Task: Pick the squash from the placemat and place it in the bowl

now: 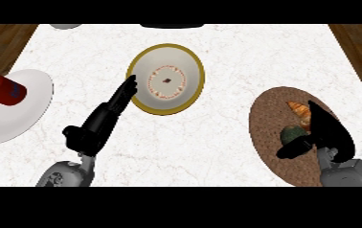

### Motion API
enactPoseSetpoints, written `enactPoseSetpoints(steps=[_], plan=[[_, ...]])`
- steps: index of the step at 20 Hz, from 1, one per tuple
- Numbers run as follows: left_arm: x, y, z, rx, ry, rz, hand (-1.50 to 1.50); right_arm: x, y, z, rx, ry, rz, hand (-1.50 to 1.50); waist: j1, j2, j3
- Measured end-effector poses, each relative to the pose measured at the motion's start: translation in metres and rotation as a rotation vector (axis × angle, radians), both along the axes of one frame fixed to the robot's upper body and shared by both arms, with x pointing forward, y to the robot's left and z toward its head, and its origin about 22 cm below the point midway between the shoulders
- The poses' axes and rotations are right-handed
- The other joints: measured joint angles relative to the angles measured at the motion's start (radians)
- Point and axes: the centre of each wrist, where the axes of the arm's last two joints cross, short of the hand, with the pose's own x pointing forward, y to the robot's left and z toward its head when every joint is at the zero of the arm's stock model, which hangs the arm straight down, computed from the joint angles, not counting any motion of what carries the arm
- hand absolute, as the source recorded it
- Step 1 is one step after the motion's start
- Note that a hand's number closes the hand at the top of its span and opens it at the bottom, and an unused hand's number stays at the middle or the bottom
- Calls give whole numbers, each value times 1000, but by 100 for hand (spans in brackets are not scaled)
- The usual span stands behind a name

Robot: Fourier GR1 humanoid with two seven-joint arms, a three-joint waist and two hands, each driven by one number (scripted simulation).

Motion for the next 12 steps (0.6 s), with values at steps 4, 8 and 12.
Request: enactPoseSetpoints(steps=[4,8,12], plan=[[-3,2,4,2,2,-8,0,-3,-8,-7,12,15,-37,-150,0,-1,0],[2,8,5,4,8,-10,0,-7,-15,-21,22,45,-62,-150,-2,0,0],[4,5,2,4,1,-7,0,-7,-12,-35,19,51,-74,-150,-1,-2,-2]])
